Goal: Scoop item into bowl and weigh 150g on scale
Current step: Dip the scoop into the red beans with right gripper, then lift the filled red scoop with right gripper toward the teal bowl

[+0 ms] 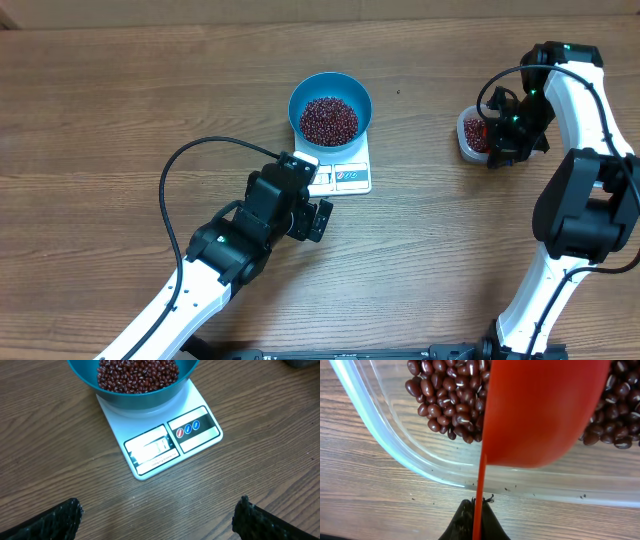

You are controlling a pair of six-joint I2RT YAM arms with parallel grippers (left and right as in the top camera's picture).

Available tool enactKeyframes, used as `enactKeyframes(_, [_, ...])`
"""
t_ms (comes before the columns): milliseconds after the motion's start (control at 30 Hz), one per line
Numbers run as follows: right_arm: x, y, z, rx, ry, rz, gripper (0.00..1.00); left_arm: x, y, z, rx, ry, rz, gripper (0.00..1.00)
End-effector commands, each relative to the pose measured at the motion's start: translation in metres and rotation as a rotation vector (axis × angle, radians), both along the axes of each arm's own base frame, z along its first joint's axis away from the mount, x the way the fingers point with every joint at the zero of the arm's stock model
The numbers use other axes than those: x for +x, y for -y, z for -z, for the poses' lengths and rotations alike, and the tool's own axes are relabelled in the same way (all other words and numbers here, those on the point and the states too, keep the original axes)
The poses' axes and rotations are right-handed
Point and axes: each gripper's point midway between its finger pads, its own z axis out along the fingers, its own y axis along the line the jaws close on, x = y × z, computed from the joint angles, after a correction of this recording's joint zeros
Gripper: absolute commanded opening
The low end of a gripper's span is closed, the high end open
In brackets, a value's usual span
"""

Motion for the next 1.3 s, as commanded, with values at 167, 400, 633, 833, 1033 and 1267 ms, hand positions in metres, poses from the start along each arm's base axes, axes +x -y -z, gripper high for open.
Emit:
enactKeyframes(167, [0.004,-0.014,0.003,0.069,0.008,0.043,0.04,0.003,-0.003,0.0,0.015,0.008,-0.006,1.0])
enactKeyframes(400, [0.002,-0.025,0.015,0.137,-0.042,0.068,0.04,0.003,-0.003,0.0,0.015,0.008,-0.006,0.99])
enactKeyframes(633, [0.002,-0.033,0.019,0.184,-0.06,0.099,0.04,0.003,-0.003,0.0,0.015,0.008,-0.006,0.99])
enactKeyframes(833, [0.005,-0.047,0.014,0.283,-0.039,0.081,0.04,0.003,-0.003,-0.001,0.015,0.008,-0.006,0.99])
enactKeyframes(1033, [0.008,-0.051,0.01,0.344,-0.017,0.082,0.04,0.003,-0.003,0.0,0.015,0.008,-0.006,1.0])
enactKeyframes(1267, [0.012,-0.042,0.006,0.394,0.008,0.132,0.04,0.003,-0.003,-0.001,0.015,0.008,-0.006,1.0])
